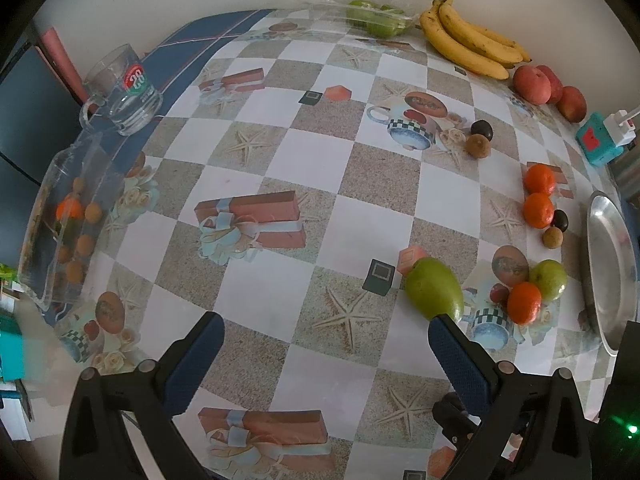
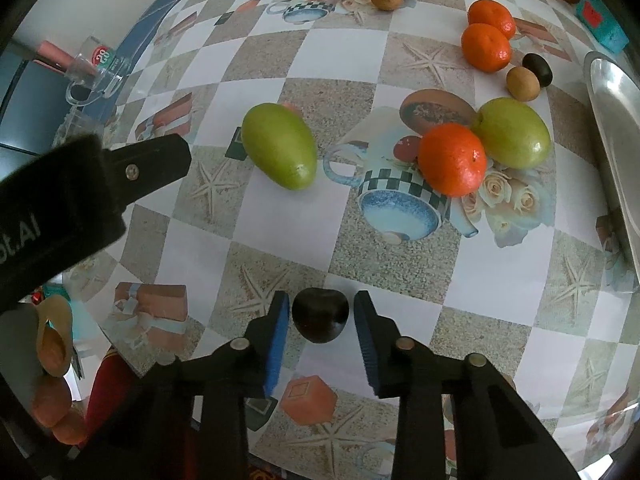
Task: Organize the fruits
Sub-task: 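Lift the dark fruit with the right gripper while the left gripper grasps the green mango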
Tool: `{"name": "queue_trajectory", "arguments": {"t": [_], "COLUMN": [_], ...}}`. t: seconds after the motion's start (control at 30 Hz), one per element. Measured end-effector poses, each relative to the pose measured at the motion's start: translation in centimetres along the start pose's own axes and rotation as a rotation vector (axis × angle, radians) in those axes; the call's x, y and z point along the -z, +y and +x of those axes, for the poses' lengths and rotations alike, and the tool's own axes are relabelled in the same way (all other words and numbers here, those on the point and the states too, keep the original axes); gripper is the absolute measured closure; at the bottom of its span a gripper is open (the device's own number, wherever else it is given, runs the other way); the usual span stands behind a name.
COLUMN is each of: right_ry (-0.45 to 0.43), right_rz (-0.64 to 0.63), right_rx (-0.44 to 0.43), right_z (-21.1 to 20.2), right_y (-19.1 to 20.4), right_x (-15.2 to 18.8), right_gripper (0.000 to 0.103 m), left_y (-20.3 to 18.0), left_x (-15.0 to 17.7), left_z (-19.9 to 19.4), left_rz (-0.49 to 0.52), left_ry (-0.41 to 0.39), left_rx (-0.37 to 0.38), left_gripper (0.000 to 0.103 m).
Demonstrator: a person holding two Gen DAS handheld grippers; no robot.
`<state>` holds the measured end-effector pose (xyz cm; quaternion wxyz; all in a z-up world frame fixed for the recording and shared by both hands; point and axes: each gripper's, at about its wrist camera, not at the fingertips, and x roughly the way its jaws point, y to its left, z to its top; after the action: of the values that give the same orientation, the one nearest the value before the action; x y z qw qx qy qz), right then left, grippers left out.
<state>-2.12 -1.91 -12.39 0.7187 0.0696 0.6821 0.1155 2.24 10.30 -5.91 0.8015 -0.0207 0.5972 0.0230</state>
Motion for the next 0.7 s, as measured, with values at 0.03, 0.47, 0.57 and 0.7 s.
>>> {"name": "queue_trajectory", "arguments": {"t": [0.03,0.47,0.57,0.7], "right_ry": [0.002,-0.097,-0.143,-0.225], "right_rz": [0.002,0.072,0.107,0.188], "right_rx": [-0.011,-0.094,-0.1,-0.077], "right_z": [0.1,-4.8,-6.3,-8.9], "right_y": [0.1,-3.7,-4.8,-7.0], "right_x": [0.0,0.1,-0.5,-1.5], "right_gripper": [0.074,0.074,0.074,0.074], "left_y": [0.0,-1.9,-2.8,-3.9], "left_x": [0.0,-0.6,-1.0,-1.9], "left_z": [0.0,-0.4,-0.3,0.2], "left_rz": [-0.002,-0.032,-0.046,-0.084], "left_ry": [0.001,0.025,0.029,0.048], "left_rx": [-0.002,0.043,0.056,0.058], "left_gripper": [0.0,0.0,0.0,0.003]}}
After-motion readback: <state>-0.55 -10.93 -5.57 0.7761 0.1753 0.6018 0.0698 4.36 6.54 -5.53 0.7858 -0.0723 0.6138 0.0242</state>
